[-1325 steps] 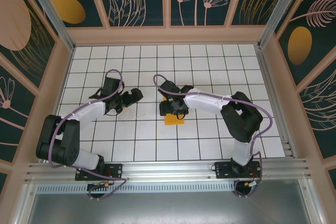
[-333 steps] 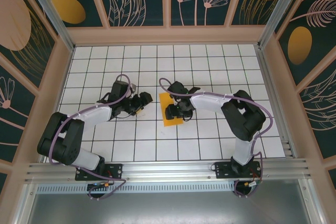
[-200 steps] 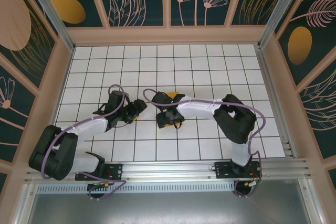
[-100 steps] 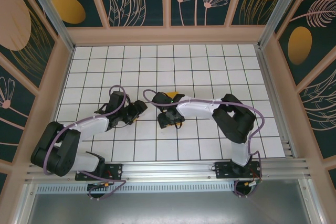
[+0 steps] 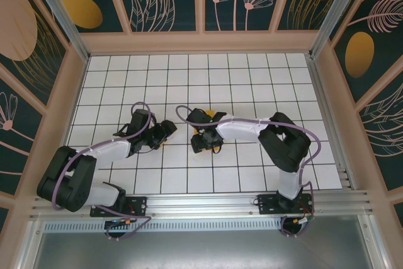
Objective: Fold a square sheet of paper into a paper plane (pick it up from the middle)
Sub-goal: Fold the triangle a second time at the center of the table.
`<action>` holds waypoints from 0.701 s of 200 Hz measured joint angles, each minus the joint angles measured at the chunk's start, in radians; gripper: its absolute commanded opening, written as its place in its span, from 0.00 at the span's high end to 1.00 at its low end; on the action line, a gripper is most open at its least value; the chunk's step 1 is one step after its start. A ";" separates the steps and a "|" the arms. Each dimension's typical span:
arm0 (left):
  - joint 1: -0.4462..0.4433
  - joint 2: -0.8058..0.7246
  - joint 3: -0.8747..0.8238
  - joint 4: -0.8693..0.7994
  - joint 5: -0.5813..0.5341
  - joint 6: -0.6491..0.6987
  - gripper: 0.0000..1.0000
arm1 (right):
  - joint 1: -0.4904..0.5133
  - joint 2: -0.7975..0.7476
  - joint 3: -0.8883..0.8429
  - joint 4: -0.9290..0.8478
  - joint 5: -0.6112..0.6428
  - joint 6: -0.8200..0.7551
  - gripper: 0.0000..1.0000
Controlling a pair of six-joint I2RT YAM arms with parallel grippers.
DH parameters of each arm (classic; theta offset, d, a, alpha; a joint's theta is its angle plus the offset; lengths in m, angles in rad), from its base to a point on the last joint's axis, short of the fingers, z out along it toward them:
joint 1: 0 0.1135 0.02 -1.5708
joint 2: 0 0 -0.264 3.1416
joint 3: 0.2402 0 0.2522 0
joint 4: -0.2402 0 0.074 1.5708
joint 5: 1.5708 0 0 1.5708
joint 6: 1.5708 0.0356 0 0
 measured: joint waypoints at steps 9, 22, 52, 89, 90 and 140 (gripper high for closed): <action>0.000 0.000 0.001 0.000 0.000 0.000 0.29 | -0.014 -0.011 -0.017 0.019 -0.032 -0.006 0.34; 0.000 0.000 0.001 0.000 0.000 0.001 0.28 | -0.030 -0.020 -0.031 0.036 -0.064 -0.014 0.34; 0.000 0.000 0.001 0.000 0.000 0.001 0.28 | -0.048 -0.027 -0.042 0.050 -0.104 -0.026 0.34; 0.000 0.000 0.002 0.000 0.002 0.005 0.28 | -0.061 -0.034 -0.055 0.065 -0.135 -0.043 0.33; 0.000 0.000 0.002 0.000 0.003 0.005 0.28 | -0.062 -0.034 -0.055 0.065 -0.135 -0.043 0.33; 0.000 0.002 0.008 0.000 0.009 0.012 0.29 | -0.072 -0.033 -0.058 0.065 -0.142 -0.050 0.40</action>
